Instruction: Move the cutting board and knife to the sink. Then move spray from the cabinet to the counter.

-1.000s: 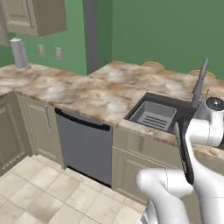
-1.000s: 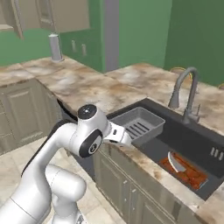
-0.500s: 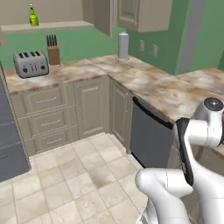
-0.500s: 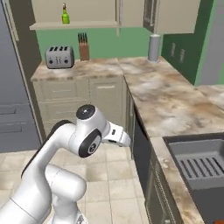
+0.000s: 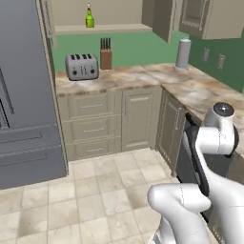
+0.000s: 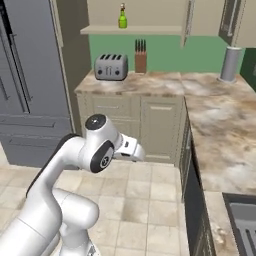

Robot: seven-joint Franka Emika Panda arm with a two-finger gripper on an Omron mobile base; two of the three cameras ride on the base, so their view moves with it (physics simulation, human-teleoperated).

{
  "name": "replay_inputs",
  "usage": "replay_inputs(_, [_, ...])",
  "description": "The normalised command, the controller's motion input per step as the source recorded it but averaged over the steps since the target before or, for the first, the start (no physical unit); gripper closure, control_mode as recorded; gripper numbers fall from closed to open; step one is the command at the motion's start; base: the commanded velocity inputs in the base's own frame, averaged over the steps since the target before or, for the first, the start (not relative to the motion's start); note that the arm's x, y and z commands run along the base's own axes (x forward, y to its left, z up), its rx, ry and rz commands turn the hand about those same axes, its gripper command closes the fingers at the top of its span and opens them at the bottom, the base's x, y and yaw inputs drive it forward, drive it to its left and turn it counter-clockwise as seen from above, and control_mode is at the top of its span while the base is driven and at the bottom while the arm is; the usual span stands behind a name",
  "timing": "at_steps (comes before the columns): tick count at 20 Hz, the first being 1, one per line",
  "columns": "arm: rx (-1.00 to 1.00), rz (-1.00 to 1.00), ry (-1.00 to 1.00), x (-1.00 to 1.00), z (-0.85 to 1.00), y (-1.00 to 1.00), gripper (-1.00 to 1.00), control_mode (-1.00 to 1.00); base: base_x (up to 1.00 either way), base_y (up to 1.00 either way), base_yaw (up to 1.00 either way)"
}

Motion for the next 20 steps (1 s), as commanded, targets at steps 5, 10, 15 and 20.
replay_inputs(5, [0.00,0.00,0.00,0.00,0.00,0.00,-1.00,1.00,0.70,0.07,0.00])
replay_inputs(10, [0.00,0.00,0.00,0.00,0.00,0.00,-1.00,1.00,0.77,0.24,0.00])
replay_inputs(15, [0.00,0.00,0.00,0.00,0.00,0.00,-1.00,1.00,0.85,0.24,0.09])
replay_inputs(20, [0.00,0.00,0.00,0.00,0.00,0.00,-1.00,1.00,0.85,0.22,0.06])
